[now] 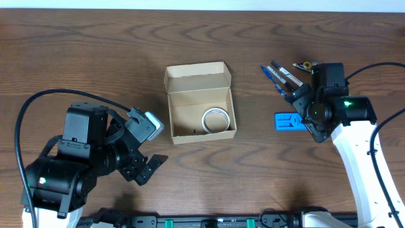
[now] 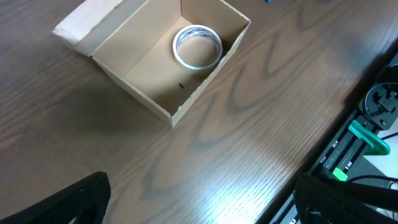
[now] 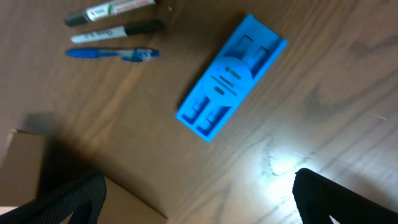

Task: Pack container
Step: 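Move the right gripper to the blue eraser holder and grasp it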

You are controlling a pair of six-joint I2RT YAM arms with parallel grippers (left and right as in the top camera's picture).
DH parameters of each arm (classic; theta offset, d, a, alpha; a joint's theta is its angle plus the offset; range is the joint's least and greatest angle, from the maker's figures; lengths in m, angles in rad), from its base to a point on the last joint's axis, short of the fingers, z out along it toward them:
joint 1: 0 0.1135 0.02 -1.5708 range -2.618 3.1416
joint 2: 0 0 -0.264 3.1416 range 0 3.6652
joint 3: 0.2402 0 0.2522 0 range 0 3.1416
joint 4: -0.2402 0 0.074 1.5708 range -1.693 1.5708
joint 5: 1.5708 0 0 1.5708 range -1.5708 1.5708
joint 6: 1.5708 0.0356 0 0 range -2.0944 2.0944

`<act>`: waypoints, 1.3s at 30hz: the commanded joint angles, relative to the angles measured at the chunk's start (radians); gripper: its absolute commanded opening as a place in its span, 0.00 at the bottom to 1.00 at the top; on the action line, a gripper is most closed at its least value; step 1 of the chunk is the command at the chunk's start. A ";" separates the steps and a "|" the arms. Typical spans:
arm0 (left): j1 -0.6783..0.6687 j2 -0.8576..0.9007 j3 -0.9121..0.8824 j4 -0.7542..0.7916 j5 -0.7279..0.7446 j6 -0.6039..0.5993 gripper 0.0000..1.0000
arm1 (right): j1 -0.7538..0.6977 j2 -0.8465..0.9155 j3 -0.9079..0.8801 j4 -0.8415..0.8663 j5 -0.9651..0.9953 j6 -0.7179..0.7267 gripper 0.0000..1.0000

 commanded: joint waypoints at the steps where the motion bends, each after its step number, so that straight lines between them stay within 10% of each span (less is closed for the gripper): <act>1: 0.007 -0.002 0.027 -0.003 0.015 0.018 0.95 | -0.008 0.026 -0.012 -0.004 0.027 0.141 0.99; 6: 0.007 -0.002 0.027 -0.003 0.015 0.018 0.95 | -0.034 0.132 -0.019 -0.035 -0.045 0.362 0.99; 39: 0.007 -0.002 0.027 -0.003 0.015 0.018 0.95 | -0.166 0.546 0.078 0.127 -0.087 0.290 0.91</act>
